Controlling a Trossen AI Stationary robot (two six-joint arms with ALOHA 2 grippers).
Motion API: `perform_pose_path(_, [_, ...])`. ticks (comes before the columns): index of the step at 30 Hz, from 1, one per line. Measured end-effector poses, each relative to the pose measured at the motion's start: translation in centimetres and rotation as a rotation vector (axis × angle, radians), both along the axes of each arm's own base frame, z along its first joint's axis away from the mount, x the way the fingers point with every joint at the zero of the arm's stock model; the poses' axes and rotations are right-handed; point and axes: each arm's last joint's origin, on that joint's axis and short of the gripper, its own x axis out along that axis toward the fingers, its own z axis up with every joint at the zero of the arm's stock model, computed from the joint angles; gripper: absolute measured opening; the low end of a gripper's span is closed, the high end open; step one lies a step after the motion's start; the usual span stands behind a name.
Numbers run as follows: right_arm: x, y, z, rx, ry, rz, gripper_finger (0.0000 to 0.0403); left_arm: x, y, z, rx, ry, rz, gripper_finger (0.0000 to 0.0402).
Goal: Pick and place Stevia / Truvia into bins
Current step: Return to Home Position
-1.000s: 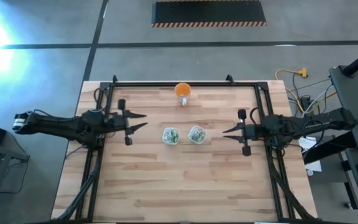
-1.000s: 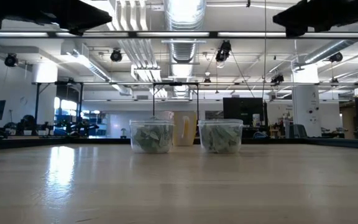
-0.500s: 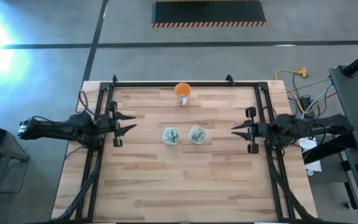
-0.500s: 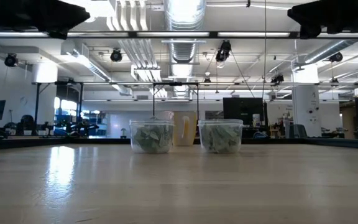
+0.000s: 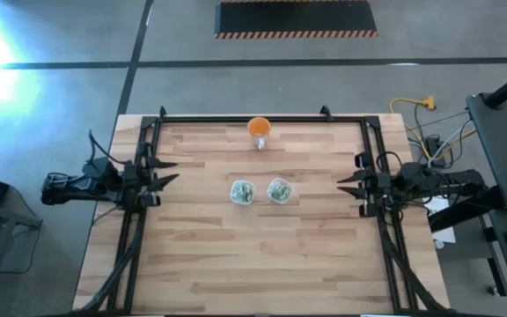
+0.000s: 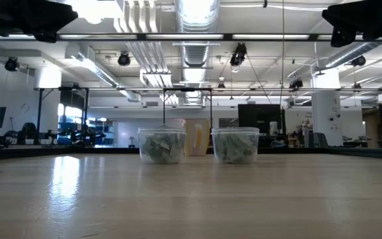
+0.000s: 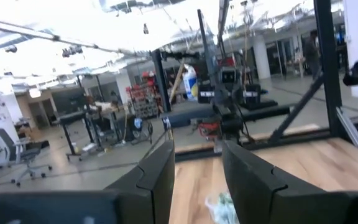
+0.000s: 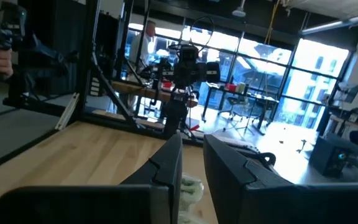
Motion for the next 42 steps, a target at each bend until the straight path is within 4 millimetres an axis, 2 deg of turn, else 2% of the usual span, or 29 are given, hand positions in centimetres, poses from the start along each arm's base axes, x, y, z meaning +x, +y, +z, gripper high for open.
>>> perform_pose_path(7, [0.1,0.0,-1.9,0.05,0.024,0.011,0.0057,0.0,0.0,-0.1,0.0,0.012,0.008,0.0118])
perform_pose_path(21, [-0.2,-0.8,-2.3,0.055,0.027,-0.063,0.0057,0.0,0.0,-0.2,0.001,0.019,0.009,0.0118])
perform_pose_path(27, [-0.1,-1.1,-2.6,0.065,0.037,0.031,0.0057,0.1,0.0,-0.3,0.002,0.032,0.009,0.0118])
perform_pose_path(33, [0.4,-1.6,-4.3,0.114,0.029,-0.067,0.0057,0.1,0.0,-0.8,0.003,0.074,0.009,0.0118])
perform_pose_path(36, [0.5,-1.9,-4.3,0.129,0.005,-0.139,0.0057,0.2,0.0,-1.0,0.004,0.08,0.009,0.0118])
perform_pose_path(42, [0.5,-1.9,-4.7,0.13,0.035,-0.15,0.0057,0.5,0.1,-1.8,0.006,0.105,0.037,0.0118])
